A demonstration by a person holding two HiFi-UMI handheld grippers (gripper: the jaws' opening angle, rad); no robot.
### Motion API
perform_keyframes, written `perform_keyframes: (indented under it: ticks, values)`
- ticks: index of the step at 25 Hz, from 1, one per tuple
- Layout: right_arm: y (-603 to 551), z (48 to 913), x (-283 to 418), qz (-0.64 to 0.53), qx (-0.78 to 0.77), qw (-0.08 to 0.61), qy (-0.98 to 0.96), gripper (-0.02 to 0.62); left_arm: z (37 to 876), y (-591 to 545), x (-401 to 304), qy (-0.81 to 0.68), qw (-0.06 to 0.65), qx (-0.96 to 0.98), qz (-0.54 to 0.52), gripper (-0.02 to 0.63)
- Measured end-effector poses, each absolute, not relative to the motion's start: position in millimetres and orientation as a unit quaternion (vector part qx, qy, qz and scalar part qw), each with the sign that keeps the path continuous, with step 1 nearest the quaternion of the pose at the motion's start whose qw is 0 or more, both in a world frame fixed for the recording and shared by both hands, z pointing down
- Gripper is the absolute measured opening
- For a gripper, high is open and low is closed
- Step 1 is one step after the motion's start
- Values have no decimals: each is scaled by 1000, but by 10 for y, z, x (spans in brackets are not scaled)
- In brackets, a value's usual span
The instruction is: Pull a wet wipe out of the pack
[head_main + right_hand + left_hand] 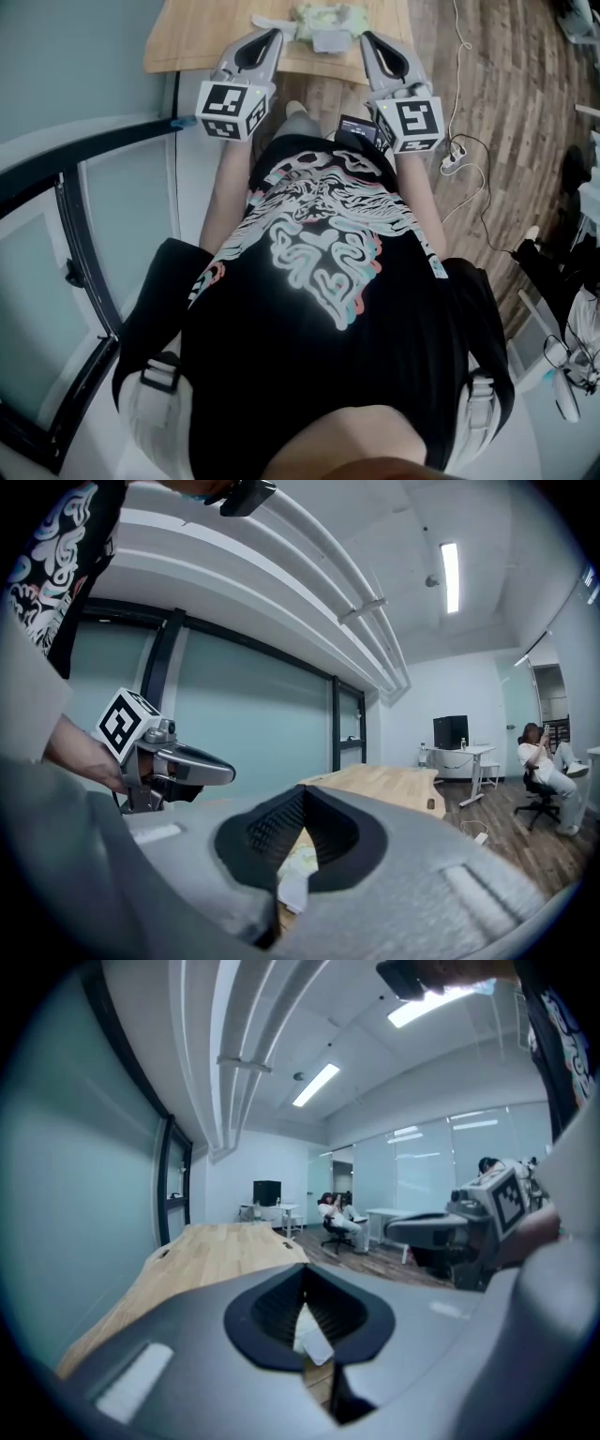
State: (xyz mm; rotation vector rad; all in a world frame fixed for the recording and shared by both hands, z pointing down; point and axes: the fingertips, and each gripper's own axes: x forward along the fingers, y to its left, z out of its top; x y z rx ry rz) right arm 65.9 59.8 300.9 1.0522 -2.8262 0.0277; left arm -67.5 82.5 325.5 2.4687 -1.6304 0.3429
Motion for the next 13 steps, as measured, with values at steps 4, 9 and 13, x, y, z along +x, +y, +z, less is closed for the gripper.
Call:
perform_keyframes:
  ticks: [4, 9, 13]
  values:
    - [649, 3040, 609, 8, 337, 67, -939, -2, 3294, 889, -711, -555, 85, 818, 121, -11]
    - [661, 3056, 607, 6, 332, 70, -941, -2, 3310, 930, -751, -566, 88, 811, 123, -11]
    - [714, 3067, 633, 9, 331, 74, -941, -2, 3319, 985, -710, -565, 90, 811, 123, -11]
